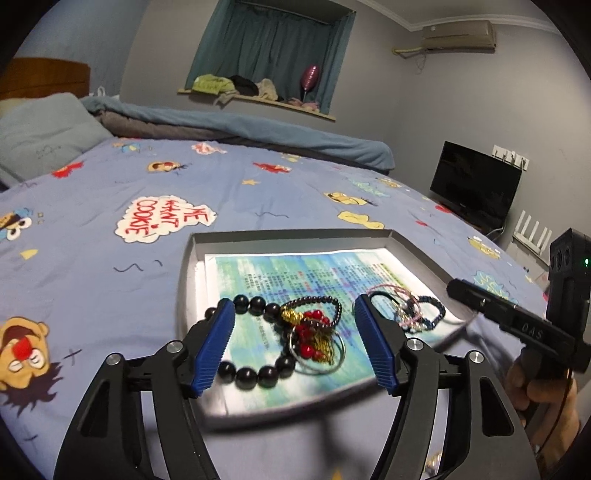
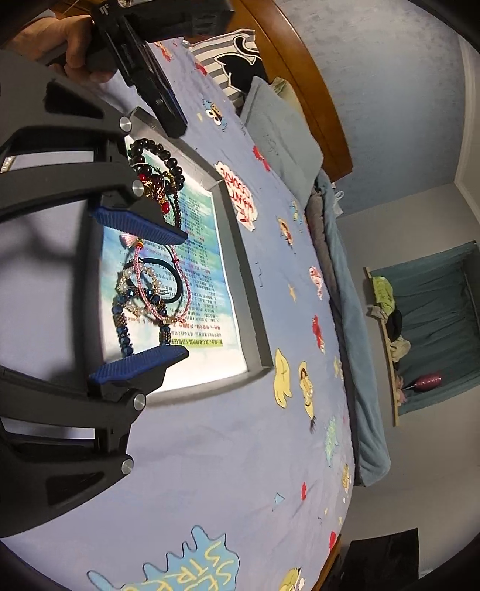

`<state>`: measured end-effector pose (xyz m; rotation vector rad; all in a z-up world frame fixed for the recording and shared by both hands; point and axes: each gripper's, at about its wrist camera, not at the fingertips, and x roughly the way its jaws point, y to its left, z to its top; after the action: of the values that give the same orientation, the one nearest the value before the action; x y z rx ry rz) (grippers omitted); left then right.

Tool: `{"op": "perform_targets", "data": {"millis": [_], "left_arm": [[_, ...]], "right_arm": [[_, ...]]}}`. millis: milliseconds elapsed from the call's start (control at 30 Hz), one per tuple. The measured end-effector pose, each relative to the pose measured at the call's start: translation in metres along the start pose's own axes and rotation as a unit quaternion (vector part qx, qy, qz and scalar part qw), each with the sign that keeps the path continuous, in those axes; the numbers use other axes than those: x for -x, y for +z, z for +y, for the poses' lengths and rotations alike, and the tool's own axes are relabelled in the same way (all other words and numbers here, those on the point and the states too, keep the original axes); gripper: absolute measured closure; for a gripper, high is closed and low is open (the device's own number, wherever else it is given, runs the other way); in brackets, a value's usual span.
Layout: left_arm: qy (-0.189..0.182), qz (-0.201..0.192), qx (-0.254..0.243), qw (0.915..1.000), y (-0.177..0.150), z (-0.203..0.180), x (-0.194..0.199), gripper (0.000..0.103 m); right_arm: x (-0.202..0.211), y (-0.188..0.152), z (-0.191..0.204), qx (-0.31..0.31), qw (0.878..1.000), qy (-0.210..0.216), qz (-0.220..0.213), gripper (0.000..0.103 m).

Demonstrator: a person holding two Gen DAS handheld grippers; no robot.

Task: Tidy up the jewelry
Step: 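Lower both bracelets into the box and open both grippers, then move both open grippers back to the remaining silver hoop and pearl strand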

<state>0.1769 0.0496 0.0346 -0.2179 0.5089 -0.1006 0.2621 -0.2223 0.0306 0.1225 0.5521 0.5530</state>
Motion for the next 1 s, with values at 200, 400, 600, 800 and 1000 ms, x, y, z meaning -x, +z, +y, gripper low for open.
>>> {"op": "perform_targets", "data": {"millis": [200,400,600,800,1000], "left_arm": [[0.002,0.001,-0.012,0.9999,-0.009,0.003,0.014,0.030],[0.005,0.004,-0.011,0.9999,-0.015,0.008,0.021,0.030],[-0.002,0.007,-0.024,0.9997,-0.025,0.003,0.031,0.029],[-0.022,0.021,-0.041,0.9987,-0.039,-0.009,0.036,0.029],[-0.052,0.040,-0.057,0.9962,-0.058,-0.025,0.045,0.029]], "right_arm": [[0.021,-0.004,0.003,0.020,1.000,-0.001,-0.020,0.045],[0.037,-0.012,0.007,0.041,0.999,-0.006,-0.025,0.041],[0.048,-0.024,0.010,0.060,0.998,-0.004,-0.020,0.035],[0.056,-0.032,0.010,0.072,0.997,0.005,-0.015,0.034],[0.057,-0.037,0.012,0.082,0.997,0.014,-0.004,0.034]]}}
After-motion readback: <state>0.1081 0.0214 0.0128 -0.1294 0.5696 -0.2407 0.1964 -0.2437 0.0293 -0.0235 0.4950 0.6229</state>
